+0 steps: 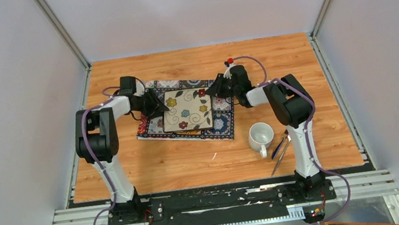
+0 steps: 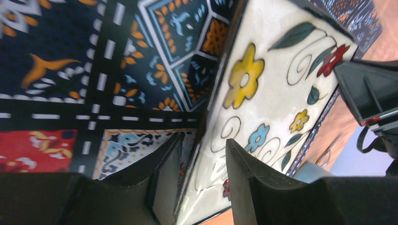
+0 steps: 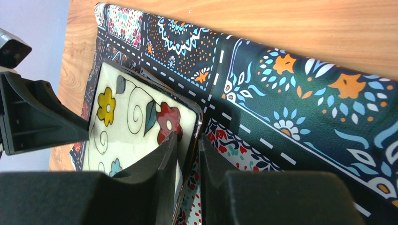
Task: Set the dinner table for one person
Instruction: Place the plate on the napkin.
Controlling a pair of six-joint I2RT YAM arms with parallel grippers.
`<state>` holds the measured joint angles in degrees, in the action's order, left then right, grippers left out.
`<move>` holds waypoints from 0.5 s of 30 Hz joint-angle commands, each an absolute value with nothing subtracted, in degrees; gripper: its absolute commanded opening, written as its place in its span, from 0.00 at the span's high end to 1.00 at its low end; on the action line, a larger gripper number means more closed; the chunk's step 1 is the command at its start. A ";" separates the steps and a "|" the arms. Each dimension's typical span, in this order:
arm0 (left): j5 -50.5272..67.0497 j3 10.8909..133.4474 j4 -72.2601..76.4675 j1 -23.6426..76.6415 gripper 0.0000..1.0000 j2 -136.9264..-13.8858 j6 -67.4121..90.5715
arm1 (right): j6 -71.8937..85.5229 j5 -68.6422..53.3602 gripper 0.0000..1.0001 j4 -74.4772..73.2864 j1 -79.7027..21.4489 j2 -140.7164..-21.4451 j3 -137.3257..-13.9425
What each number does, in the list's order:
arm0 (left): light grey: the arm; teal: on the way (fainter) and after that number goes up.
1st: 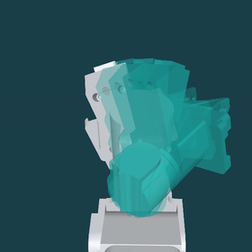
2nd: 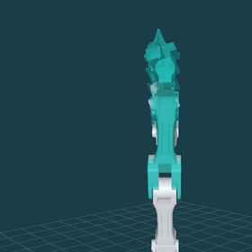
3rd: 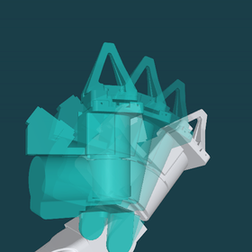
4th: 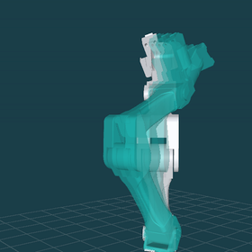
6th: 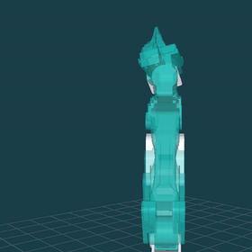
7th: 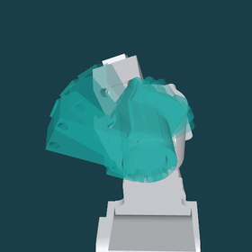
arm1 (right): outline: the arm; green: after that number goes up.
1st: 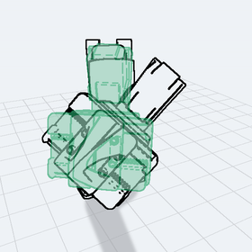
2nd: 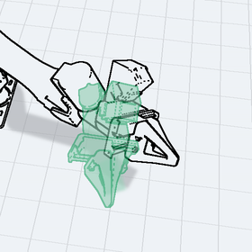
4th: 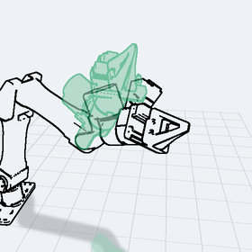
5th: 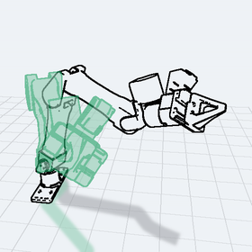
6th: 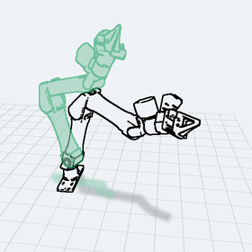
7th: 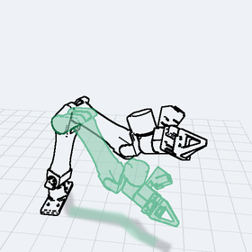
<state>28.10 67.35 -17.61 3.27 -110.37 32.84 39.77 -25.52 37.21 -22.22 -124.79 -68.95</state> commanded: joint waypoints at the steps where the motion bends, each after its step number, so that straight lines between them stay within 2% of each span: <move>1: 23.11 64.62 -12.57 0.18 0.54 -112.62 32.95 | 35.62 -25.48 0.77 33.95 -22.48 -125.91 -67.85; 15: 23.52 63.72 -11.43 -2.87 0.52 -112.88 34.16 | 34.75 -25.08 0.76 33.23 -21.16 -124.62 -66.98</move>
<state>30.39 65.43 -11.90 -0.60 -110.59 35.68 39.42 -25.56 37.21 -22.15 -124.79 -68.93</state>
